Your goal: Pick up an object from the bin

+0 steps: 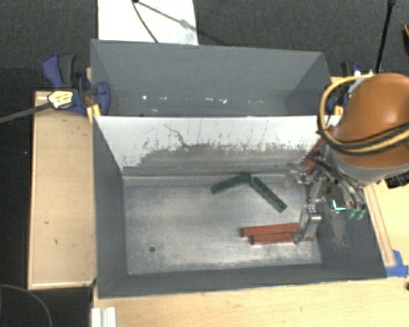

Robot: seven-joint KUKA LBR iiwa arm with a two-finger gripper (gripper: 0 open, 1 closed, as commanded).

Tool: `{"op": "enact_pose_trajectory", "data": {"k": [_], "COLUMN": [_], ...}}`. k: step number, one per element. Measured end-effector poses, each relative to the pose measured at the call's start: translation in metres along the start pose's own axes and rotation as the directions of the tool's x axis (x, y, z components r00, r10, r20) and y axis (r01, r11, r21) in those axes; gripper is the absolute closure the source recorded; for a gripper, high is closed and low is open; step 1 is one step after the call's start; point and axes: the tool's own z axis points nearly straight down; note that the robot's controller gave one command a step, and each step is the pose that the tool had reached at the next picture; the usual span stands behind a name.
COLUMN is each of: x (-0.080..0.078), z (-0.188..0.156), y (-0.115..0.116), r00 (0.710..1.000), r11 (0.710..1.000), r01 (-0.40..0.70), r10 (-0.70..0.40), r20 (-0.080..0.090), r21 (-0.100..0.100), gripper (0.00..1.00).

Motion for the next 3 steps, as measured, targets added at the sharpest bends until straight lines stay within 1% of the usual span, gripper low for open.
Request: {"op": "enact_pose_trajectory", "data": {"k": [1,2,3], "x": [0.005,0.004,-0.001], "z": [0.162,0.158,0.005], "y": [-0.016,-0.016,-0.046], "r00": [0.987,0.987,0.978], "r11": [0.987,0.987,0.979], "r01": [0.159,0.163,0.206], "r10": [-0.159,-0.163,-0.206], "r20": [0.002,0.006,0.014], "r21": [0.000,0.001,0.005], "gripper": [0.00,1.00,1.00]}}
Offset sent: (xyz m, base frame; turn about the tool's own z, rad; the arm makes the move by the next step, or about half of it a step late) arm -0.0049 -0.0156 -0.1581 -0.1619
